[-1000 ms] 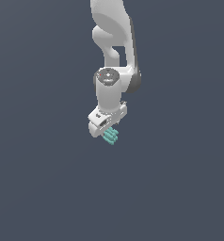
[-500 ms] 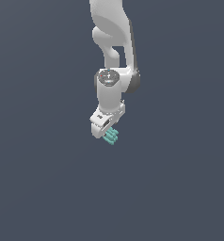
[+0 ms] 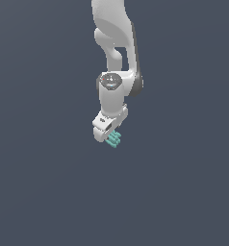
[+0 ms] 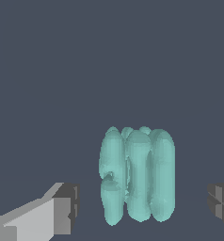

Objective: Pick up the object and move it to a goal position.

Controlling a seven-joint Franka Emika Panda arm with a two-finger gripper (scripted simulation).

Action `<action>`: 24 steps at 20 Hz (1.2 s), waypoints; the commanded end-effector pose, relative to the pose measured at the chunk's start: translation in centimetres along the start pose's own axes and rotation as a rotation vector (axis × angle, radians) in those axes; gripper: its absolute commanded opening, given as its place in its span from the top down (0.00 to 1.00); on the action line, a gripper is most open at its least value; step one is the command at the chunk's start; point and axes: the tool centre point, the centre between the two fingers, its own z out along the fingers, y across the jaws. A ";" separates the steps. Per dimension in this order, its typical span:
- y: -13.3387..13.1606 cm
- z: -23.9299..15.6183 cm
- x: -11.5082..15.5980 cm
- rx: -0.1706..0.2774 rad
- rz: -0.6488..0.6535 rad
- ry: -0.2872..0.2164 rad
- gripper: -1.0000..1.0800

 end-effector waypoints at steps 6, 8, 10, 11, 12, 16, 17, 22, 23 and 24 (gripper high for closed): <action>-0.1 3.3 -0.1 0.001 -0.003 0.000 0.04; -0.1 3.9 -0.1 0.001 -0.004 0.000 0.04; -0.1 4.2 0.0 0.001 -0.004 0.000 0.04; -0.1 4.3 0.0 0.001 -0.004 0.000 0.04; 0.0 4.3 0.0 0.001 -0.004 0.000 0.04; 0.0 4.3 0.0 0.001 -0.004 0.000 1.00; 0.0 4.3 0.0 0.001 -0.004 0.000 1.00; 0.0 4.3 0.0 0.001 -0.004 0.000 1.00; 0.0 4.2 -0.1 -0.001 -0.003 0.000 1.00; 0.0 4.2 -0.1 -0.001 -0.003 0.000 1.00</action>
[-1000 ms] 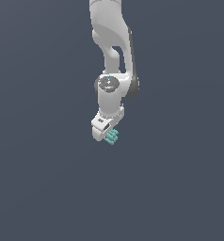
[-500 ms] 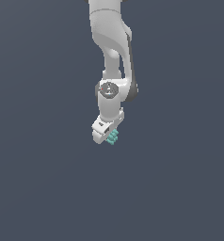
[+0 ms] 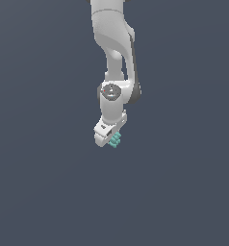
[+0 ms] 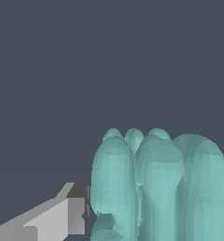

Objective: Pick up the object and move it to a goal position.

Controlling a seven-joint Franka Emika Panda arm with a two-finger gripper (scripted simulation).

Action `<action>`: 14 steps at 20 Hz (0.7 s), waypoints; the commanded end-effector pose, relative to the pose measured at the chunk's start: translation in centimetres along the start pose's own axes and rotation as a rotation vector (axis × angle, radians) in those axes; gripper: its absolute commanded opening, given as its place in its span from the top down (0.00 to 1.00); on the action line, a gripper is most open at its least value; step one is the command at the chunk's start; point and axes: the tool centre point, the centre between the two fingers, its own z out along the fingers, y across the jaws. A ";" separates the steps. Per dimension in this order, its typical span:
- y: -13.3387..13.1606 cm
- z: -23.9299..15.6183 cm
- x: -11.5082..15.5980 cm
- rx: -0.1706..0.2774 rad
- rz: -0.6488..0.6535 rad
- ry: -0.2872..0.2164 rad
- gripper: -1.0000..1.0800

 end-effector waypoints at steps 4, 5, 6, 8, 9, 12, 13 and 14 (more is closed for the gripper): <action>-0.2 -0.5 -0.1 0.000 0.000 0.000 1.00; -0.3 -0.7 -0.2 0.000 0.000 0.000 1.00; -0.4 -1.0 -0.2 0.000 0.000 0.000 1.00; -0.6 -1.7 -0.4 0.000 0.000 0.000 1.00; -0.8 -2.0 -0.5 0.000 0.000 -0.001 1.00; -1.3 -3.5 -0.8 0.000 0.000 -0.001 1.00; -1.5 -4.0 -0.9 0.000 0.000 -0.001 1.00; -1.7 -4.6 -1.1 0.000 0.000 -0.001 1.00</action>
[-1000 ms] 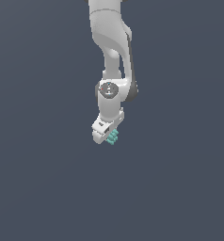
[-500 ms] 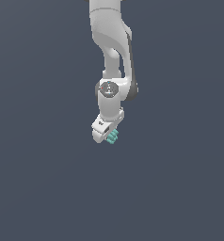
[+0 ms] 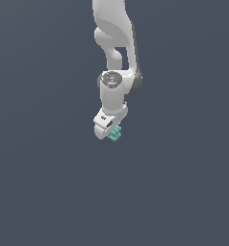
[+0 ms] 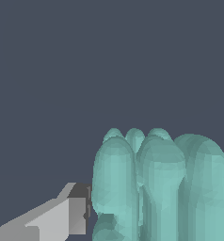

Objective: Pick up the object and move it to a goal position.

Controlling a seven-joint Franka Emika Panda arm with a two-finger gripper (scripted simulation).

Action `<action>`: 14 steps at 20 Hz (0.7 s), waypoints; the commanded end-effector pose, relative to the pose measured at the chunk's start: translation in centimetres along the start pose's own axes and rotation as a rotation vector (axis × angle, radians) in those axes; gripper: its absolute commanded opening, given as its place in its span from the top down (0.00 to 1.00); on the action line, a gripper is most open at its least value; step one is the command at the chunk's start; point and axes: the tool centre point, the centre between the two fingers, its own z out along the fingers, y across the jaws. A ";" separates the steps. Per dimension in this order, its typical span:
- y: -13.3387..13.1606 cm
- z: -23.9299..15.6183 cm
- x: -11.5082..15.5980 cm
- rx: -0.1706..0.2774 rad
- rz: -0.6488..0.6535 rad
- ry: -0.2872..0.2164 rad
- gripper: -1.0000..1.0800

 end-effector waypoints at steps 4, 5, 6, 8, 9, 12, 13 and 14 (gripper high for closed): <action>-1.3 -3.7 -0.8 -0.001 0.000 0.000 1.00; -1.6 -4.5 -1.0 -0.001 0.000 0.000 1.00; -1.9 -5.3 -1.2 -0.001 0.000 0.000 1.00; -2.5 -7.0 -1.5 -0.001 0.000 0.000 1.00; -2.8 -7.8 -1.7 -0.001 -0.001 0.000 1.00; -3.7 -10.3 -2.2 0.000 -0.001 0.000 1.00; -4.0 -11.2 -2.3 0.000 -0.001 0.000 1.00; -4.3 -12.0 -2.5 0.000 -0.001 0.001 1.00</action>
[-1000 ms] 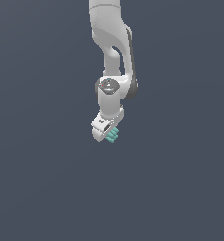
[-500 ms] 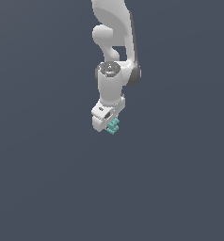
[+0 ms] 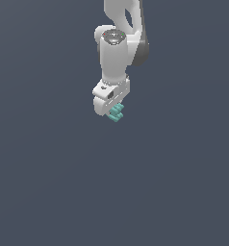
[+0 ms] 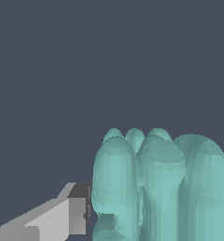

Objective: Pick up the object and move it to a goal position.

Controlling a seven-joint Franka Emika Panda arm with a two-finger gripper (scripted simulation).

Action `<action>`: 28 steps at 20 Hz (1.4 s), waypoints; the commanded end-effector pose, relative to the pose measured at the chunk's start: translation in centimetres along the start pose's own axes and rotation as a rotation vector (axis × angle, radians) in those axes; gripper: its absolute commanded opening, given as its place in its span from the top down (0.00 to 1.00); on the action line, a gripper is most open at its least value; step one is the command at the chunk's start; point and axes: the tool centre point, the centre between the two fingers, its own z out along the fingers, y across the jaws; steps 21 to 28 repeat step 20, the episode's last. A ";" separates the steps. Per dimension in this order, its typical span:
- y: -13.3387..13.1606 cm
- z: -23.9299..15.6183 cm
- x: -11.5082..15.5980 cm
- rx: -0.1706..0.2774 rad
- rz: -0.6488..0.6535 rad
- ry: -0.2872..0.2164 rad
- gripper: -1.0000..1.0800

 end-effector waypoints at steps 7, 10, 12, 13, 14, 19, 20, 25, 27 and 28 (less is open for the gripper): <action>-2.1 -6.3 -1.2 0.001 0.000 0.001 1.00; -2.6 -7.8 -1.5 0.001 0.000 0.001 1.00; -2.9 -8.7 -1.6 0.001 0.000 0.001 1.00; -3.0 -9.0 -1.7 0.001 0.000 0.001 1.00; -3.0 -9.3 -1.7 0.001 0.000 0.001 1.00; -3.1 -10.1 -1.9 0.001 0.000 0.001 1.00; -3.1 -10.1 -1.9 0.001 0.001 0.001 1.00; -3.1 -10.1 -1.9 0.001 0.001 0.001 1.00; -3.1 -10.1 -1.9 0.001 0.001 0.001 1.00; -3.1 -10.1 -1.9 0.001 0.001 0.001 1.00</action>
